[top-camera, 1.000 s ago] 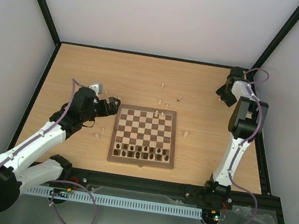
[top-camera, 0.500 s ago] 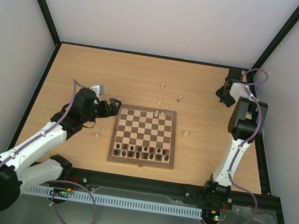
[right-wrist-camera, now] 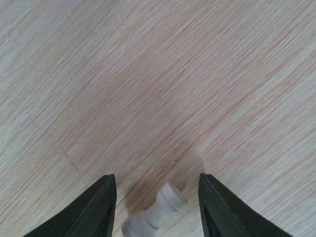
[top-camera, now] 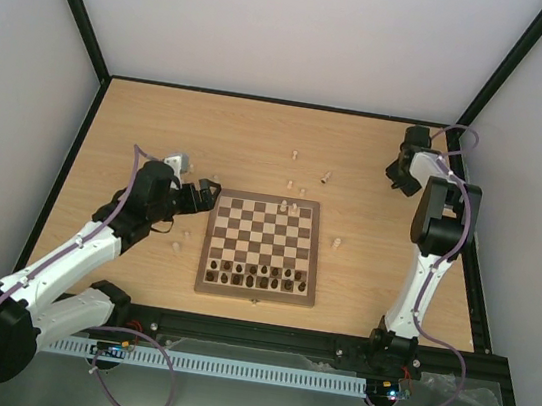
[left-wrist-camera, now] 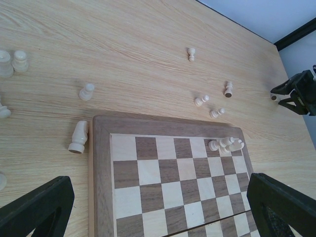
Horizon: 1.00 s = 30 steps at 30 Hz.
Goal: Set up the chess pieces on the board
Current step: Pick up the chess piece at the center of the board.
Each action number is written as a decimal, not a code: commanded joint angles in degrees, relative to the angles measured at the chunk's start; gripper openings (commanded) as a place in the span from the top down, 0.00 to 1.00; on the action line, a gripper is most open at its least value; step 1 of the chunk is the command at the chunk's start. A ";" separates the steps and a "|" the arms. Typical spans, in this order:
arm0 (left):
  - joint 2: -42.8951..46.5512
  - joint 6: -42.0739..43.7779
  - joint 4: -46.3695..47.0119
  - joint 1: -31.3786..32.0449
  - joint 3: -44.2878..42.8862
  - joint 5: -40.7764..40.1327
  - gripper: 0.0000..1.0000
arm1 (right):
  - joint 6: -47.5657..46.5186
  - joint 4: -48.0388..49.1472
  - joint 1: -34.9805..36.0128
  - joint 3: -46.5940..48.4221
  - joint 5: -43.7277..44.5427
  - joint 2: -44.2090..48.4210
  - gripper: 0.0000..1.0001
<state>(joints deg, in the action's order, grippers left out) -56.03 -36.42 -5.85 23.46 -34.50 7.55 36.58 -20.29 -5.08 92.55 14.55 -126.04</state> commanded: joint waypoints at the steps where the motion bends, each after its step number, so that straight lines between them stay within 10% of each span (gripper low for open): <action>1: 0.06 0.10 1.54 0.09 1.19 0.84 0.01 | 1.79 -6.99 1.12 -3.68 -3.08 -1.84 0.56; 13: -0.58 -0.04 2.24 0.09 1.45 1.24 0.01 | 1.58 -6.10 1.21 -5.03 -3.73 -1.70 0.87; 30: -0.97 -0.05 2.08 0.09 0.95 0.88 0.01 | 0.56 -5.49 2.44 -6.19 -6.15 -1.14 0.85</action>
<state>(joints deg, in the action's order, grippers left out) -56.84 -36.42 -4.60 23.46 -33.65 8.12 36.95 -19.25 -3.86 89.80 13.67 -124.49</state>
